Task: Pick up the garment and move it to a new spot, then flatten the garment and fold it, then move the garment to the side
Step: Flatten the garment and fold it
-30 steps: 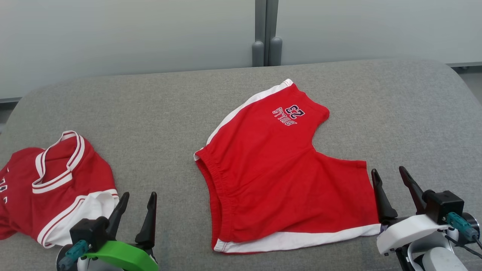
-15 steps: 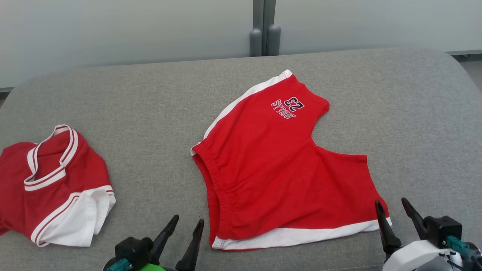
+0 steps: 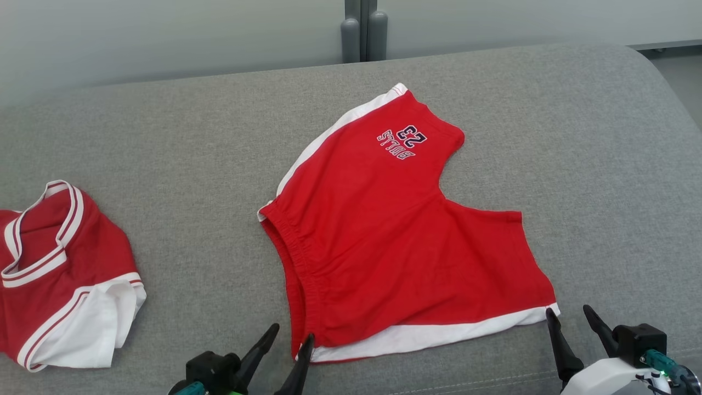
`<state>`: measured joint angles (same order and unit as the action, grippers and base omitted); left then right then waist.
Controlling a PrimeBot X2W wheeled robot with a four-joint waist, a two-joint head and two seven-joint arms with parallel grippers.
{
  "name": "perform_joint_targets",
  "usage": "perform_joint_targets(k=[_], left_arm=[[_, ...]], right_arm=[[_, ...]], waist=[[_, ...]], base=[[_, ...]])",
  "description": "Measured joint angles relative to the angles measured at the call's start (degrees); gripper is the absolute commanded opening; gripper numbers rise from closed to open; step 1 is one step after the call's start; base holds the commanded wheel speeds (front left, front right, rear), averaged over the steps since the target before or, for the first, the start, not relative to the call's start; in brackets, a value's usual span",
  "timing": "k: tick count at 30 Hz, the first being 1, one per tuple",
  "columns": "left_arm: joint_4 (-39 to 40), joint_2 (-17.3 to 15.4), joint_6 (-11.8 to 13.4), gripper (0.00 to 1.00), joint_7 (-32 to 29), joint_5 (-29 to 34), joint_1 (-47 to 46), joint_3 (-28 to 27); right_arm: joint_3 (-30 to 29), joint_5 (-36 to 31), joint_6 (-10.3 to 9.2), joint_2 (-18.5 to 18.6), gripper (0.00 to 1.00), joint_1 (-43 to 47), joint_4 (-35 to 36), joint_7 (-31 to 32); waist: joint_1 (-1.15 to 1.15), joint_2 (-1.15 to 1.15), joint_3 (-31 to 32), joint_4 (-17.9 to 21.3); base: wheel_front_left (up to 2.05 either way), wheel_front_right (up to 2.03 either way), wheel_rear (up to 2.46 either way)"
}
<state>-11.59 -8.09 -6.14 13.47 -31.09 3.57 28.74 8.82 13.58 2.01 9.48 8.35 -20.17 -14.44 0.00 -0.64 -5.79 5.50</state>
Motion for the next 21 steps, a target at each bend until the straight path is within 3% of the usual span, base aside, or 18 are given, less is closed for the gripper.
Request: perform_joint_targets(k=[21], left_arm=[[-2.55,0.02,-0.42,1.0,-1.32,-0.03,-1.46,2.56]], right_arm=[[1.81,0.46,2.01,-0.68,1.0,-4.83,-8.78,0.35]], waist=[[0.0,0.0,-2.13,-1.15]], base=[[0.0,0.0,0.0]])
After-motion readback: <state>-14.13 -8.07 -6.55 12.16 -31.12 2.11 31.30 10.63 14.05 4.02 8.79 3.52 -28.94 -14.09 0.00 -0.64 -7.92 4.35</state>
